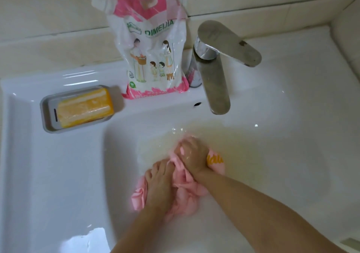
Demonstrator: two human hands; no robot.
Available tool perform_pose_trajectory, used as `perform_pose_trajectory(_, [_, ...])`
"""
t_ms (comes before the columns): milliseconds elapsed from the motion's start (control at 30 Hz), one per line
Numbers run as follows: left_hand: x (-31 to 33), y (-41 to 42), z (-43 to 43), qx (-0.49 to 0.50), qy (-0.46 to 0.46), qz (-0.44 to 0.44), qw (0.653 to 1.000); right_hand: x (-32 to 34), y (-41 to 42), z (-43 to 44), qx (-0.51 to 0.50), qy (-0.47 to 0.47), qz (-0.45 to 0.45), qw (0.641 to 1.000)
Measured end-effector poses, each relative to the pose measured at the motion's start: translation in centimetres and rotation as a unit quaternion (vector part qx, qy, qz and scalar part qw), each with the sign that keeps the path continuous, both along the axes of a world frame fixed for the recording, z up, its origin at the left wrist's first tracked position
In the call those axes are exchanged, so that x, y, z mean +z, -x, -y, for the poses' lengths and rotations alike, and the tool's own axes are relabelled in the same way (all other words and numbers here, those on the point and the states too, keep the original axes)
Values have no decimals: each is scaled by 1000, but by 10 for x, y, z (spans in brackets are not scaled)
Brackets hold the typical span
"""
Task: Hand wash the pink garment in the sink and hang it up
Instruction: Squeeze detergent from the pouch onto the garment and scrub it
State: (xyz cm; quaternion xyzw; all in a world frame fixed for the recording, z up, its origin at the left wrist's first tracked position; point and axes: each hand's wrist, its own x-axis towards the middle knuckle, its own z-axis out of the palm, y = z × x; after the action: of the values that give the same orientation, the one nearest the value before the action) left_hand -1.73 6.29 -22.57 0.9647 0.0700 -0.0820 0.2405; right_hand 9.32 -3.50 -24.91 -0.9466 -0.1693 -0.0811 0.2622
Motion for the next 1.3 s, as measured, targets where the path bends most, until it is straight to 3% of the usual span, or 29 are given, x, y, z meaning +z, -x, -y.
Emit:
perform_pose_trajectory(67, [6,1,1,-1,20,-5,1000,2,-13,-5,-57,-24,-51,997])
perform_pose_trajectory(133, [4,2,0,11,37,-4,999,20,-14,1,-138,-125,-111,976])
perform_pose_trajectory(200, [2,0,-1,3,51,-21,998,44,-3,16,-110,-199,-124,966])
perform_pose_trajectory(267, [6,1,4,39,78,-42,995,60,18,28,32,-136,-107,984])
perform_pose_trajectory(333, [5,3,10,138,123,-109,977,53,42,29,129,-16,-77,989])
perform_pose_trajectory(400, [-3,4,11,186,166,-134,959,31,51,22,133,40,-78,987])
perform_pose_trajectory(433, [-4,3,11,192,182,-106,958,20,47,19,121,39,-64,990])
perform_pose_trajectory(533, [1,-4,6,141,152,-43,977,0,17,13,82,48,-10,995])
perform_pose_trajectory(633, [1,-1,4,1,49,-36,998,4,-15,4,37,44,-32,998])
perform_pose_trajectory(767, [1,-3,-2,4,45,-34,998,29,-16,17,-100,-130,-91,982])
perform_pose_trajectory(833, [-3,-4,1,12,66,-32,997,46,4,45,-5,-112,-80,990])
perform_pose_trajectory(900, [-7,-2,3,20,95,-1,995,52,28,72,173,1,-38,984])
perform_pose_trajectory(967, [-7,-6,3,31,94,16,995,33,37,86,260,106,-17,960])
perform_pose_trajectory(1167, [-10,-5,4,-2,23,0,1000,-7,-8,61,224,146,7,964])
perform_pose_trajectory(1300, [-3,-1,-4,-68,-2,-14,998,17,-20,51,155,119,-115,974])
